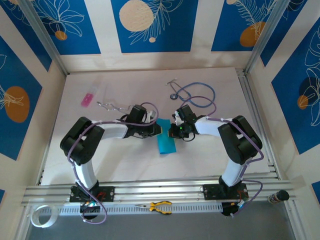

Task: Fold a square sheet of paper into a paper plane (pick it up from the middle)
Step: First fold the square sheet of paper in half at the center of the table.

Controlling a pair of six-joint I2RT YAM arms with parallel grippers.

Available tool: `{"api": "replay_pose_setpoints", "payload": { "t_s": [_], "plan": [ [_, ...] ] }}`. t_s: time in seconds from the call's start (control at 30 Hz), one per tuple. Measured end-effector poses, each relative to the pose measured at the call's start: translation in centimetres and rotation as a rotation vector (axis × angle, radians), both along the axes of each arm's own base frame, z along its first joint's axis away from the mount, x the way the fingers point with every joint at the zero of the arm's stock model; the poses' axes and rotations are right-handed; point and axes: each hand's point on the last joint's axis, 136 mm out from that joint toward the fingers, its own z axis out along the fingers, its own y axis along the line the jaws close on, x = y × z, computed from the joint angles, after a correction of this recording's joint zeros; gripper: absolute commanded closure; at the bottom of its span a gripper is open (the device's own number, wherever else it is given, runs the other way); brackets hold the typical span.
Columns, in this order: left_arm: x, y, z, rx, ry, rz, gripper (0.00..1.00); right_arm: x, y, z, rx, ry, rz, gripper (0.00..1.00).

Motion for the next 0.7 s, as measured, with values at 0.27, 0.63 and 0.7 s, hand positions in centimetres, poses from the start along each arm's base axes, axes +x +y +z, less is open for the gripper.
{"api": "replay_pose_setpoints", "payload": {
  "t_s": [0.27, 0.63, 0.7],
  "plan": [
    [-0.6, 0.7, -1.8, 0.043, 0.009, -0.004, 1.0, 0.0, 0.0, -0.1, 0.003, 0.003, -0.006, 1.0],
    [-1.3, 1.5, -2.9, 0.077, -0.008, -0.026, 1.0, -0.1, 0.0, -0.1, 0.017, 0.007, -0.015, 1.0],
    [-1.4, 1.6, -2.8, 0.078, 0.004, -0.02, 1.0, -0.1, 0.1, -0.1, 0.018, 0.009, -0.017, 1.0]
  ]
}}
